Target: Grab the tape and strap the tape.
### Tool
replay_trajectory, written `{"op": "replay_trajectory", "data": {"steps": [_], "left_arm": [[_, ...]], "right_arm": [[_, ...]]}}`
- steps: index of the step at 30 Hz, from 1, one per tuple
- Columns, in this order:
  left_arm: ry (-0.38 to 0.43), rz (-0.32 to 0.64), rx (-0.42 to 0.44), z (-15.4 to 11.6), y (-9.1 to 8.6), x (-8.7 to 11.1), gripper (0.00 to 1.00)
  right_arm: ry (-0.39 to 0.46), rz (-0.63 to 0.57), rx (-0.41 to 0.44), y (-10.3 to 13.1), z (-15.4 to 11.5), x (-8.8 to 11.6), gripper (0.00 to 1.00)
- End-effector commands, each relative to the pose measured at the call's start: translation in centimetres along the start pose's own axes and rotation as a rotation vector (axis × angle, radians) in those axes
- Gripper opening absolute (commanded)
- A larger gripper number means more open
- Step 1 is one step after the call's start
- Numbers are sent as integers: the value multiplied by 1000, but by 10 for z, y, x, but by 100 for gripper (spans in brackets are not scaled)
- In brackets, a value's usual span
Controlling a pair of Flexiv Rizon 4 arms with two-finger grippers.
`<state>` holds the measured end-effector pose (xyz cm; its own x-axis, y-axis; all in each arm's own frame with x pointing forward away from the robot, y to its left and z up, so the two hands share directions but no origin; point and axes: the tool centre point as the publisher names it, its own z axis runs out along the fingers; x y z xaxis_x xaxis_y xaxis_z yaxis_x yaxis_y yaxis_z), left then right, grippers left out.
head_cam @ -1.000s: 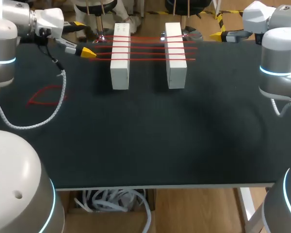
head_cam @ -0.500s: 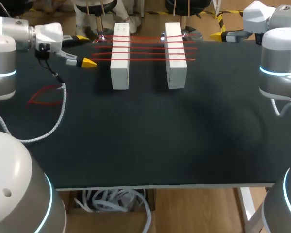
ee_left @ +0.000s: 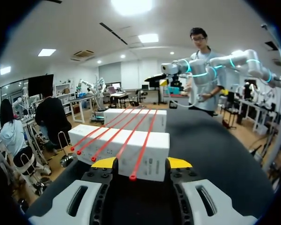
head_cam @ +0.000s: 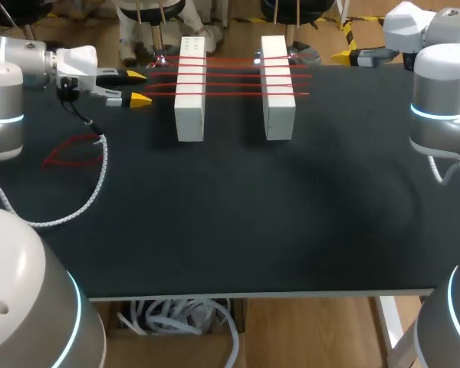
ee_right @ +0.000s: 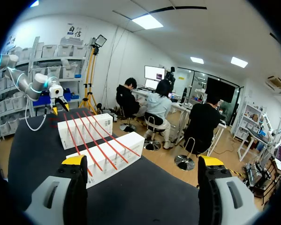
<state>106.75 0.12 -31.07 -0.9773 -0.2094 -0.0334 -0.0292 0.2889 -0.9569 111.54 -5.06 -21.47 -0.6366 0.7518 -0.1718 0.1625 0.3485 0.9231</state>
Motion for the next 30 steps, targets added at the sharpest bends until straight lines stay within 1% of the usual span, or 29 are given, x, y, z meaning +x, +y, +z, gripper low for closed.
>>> {"op": "replay_trajectory", "data": {"steps": [1, 3, 7, 11, 12, 14, 17, 18, 21, 23, 25, 27, 28, 29, 30], "left_arm": [[26, -1, 13, 1, 9, -7, 42], [29, -2, 14, 1, 11, -6, 41], [32, -7, 17, 1, 15, -5, 42], [33, -12, 21, 1, 17, -4, 41], [33, -12, 22, 1, 18, -3, 39], [33, -13, 23, 1, 19, -2, 33], [34, -13, 25, 1, 20, -1, 27], [34, -14, 26, 1, 20, -1, 27], [35, -13, 26, 0, 20, 0, 29], [36, -12, 26, 0, 20, 1, 27], [37, -11, 26, 0, 20, 1, 22], [38, -11, 26, 0, 20, 1, 19], [38, -11, 26, 0, 20, 2, 15], [39, -11, 26, 0, 20, 2, 14], [39, -11, 27, 0, 20, 2, 15]], "right_arm": [[0, 0, -3, -1, 0, 0, 100], [0, 0, -3, -1, 0, 0, 100], [0, 0, -3, -1, 0, 0, 100], [0, 0, -3, -1, 0, 0, 100], [0, 0, -3, -1, 0, 0, 100], [0, 0, -3, -1, 0, 0, 100], [0, 0, -3, -1, 0, 0, 100], [0, 0, -3, -1, 0, 0, 100], [0, 0, -3, -1, 0, 0, 100], [0, 0, -3, -1, 0, 0, 100], [0, 0, -3, -1, 0, 0, 100], [0, 0, -3, -1, 0, 0, 100], [0, 0, -3, -1, 0, 0, 100], [0, 0, -3, -1, 0, 0, 100], [0, 0, -3, -1, 0, 0, 100]]}}
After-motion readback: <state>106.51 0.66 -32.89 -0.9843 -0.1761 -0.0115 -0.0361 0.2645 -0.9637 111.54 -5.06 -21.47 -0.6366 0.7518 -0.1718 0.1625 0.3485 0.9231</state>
